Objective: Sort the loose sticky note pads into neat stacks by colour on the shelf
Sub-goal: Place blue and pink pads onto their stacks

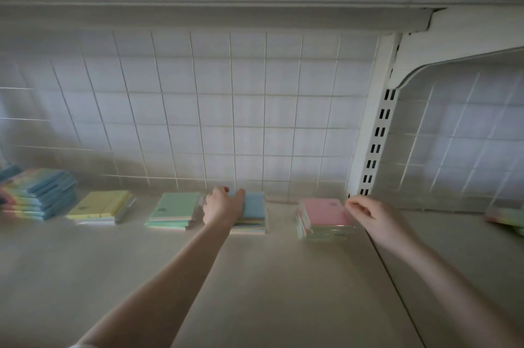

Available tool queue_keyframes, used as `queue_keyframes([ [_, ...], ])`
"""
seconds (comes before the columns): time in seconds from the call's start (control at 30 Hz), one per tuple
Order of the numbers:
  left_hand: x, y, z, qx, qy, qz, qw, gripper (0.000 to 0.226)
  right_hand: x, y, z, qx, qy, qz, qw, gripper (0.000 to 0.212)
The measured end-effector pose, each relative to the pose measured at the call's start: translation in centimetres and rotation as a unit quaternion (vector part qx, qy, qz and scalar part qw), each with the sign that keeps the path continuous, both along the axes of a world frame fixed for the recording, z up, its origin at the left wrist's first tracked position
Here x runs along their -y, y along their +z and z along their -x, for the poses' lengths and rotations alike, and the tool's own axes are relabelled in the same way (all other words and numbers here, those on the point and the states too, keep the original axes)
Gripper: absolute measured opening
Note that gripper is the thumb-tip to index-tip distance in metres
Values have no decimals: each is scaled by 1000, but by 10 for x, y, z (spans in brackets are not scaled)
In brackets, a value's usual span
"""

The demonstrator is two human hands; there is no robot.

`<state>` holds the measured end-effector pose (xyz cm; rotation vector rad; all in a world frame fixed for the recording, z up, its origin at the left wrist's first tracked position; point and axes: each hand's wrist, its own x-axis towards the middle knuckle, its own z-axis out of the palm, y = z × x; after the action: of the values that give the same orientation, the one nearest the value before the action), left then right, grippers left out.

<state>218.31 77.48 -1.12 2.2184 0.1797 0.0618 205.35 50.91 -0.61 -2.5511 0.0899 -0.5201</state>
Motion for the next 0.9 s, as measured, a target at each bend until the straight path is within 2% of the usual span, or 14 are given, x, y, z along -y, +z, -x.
queue_keyframes([
  [0.07, -3, 4, 9, 29, -14, -16, 999, 54, 0, -2, 6, 2, -23, 20, 1000, 15],
  [0.13, -6, 10, 23, 95, -36, -53, 993, 53, 0, -3, 12, 14, -58, 55, 997, 15],
  [0.23, -8, 14, 44, 208, -72, -116, 969, 52, 4, -5, 20, 12, -136, 138, 981, 23],
  [0.3, -5, 14, 55, 245, -92, -152, 953, 53, 10, -6, 28, -3, -171, 181, 968, 29],
  [0.47, 18, 8, 83, 244, -129, -190, 942, 56, 40, -10, 57, -28, -201, 228, 952, 37],
  [0.63, 71, 7, 120, 233, -153, -201, 939, 62, 100, -5, 99, -39, -233, 266, 935, 35],
  [0.83, 169, 19, 181, 248, -116, -167, 947, 58, 196, 6, 156, 7, -210, 238, 948, 24],
  [0.9, 208, 20, 203, 245, -117, -161, 949, 58, 227, 10, 176, -5, -208, 251, 945, 24],
])
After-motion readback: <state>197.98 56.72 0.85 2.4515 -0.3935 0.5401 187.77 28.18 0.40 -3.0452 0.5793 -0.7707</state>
